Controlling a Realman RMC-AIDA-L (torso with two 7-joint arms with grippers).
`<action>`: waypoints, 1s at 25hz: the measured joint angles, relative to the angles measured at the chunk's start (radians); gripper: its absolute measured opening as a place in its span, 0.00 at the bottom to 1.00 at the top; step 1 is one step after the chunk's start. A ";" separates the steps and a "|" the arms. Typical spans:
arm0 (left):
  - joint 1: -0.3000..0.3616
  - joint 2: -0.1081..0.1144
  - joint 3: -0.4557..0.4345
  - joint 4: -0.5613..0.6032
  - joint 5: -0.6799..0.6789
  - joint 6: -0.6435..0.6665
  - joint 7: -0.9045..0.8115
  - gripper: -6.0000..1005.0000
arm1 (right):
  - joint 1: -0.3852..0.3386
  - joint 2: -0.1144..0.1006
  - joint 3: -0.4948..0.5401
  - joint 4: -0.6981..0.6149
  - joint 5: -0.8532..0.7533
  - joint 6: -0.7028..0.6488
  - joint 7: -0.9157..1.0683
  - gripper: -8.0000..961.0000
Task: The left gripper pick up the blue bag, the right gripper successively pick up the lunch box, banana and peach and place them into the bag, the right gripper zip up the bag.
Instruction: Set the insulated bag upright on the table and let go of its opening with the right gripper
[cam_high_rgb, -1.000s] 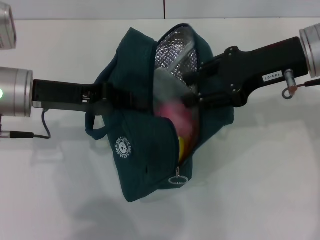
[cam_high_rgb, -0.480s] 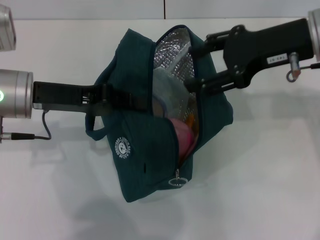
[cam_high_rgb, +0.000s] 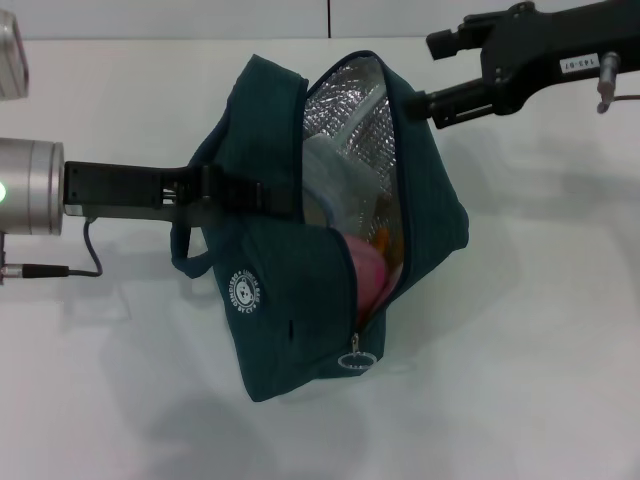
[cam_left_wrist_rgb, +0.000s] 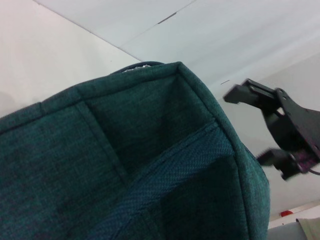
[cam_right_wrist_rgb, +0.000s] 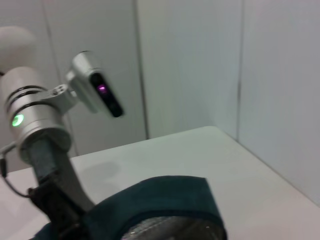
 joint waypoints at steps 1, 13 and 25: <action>0.000 0.000 0.000 -0.001 0.000 -0.002 0.003 0.05 | 0.000 0.001 0.000 0.000 -0.011 0.013 0.014 0.90; 0.000 0.000 0.000 -0.009 -0.001 -0.008 0.012 0.05 | 0.010 0.004 -0.020 0.070 -0.087 0.097 0.124 0.89; 0.000 -0.001 -0.001 -0.011 -0.002 -0.010 0.015 0.05 | 0.021 0.006 -0.091 0.103 -0.116 0.123 0.179 0.88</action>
